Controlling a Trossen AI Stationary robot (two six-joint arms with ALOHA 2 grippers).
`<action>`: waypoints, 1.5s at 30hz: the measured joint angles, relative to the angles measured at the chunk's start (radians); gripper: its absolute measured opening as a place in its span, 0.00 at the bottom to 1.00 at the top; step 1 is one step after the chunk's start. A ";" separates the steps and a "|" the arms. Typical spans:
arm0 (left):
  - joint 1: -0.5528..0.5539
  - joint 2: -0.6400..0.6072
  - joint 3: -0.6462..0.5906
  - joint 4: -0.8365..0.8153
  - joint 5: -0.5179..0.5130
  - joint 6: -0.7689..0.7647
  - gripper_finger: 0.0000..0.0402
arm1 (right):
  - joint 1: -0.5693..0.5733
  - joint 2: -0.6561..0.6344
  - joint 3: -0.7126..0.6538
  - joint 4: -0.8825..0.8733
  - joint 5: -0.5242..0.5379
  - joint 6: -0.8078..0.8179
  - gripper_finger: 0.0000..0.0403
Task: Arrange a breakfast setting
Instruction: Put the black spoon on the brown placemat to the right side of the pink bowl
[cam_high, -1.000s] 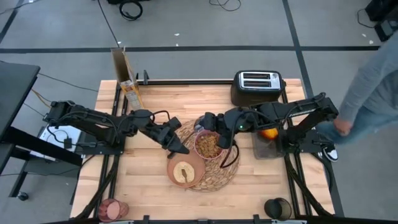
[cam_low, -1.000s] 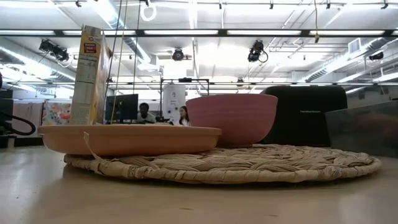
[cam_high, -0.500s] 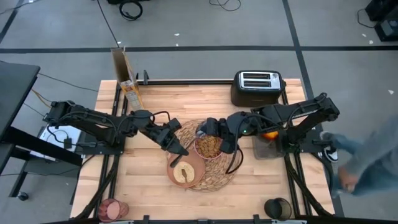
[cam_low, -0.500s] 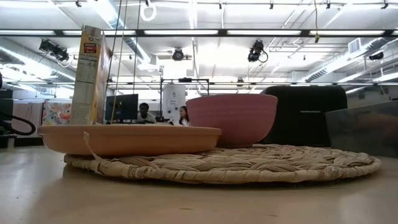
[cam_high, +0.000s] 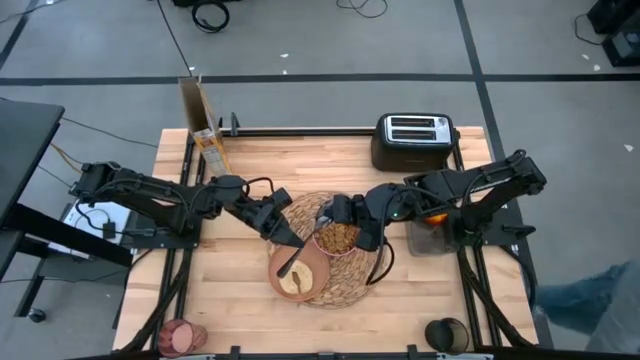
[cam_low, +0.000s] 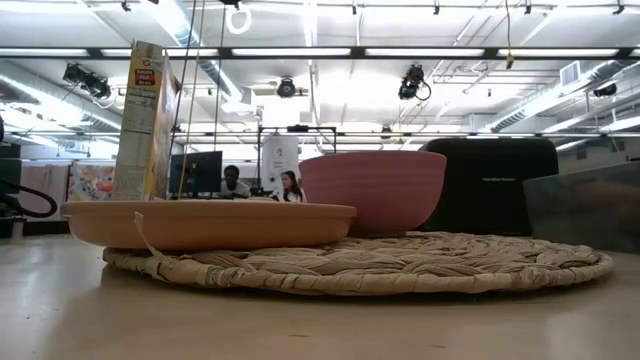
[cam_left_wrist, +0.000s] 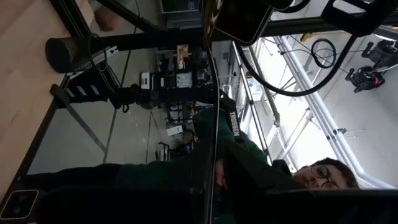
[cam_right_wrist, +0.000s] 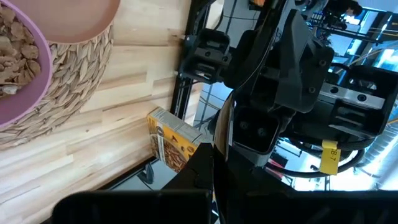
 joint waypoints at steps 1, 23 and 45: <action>0.000 0.000 0.000 0.000 0.000 0.000 0.11 | -0.004 0.000 0.000 0.002 0.003 0.000 0.03; 0.000 0.000 0.000 0.000 0.009 0.102 0.03 | -0.017 0.000 0.000 0.033 -0.014 0.004 0.08; 0.205 -0.089 0.119 -0.295 -0.357 0.657 0.03 | -0.017 -0.172 0.002 0.093 0.110 1.272 0.55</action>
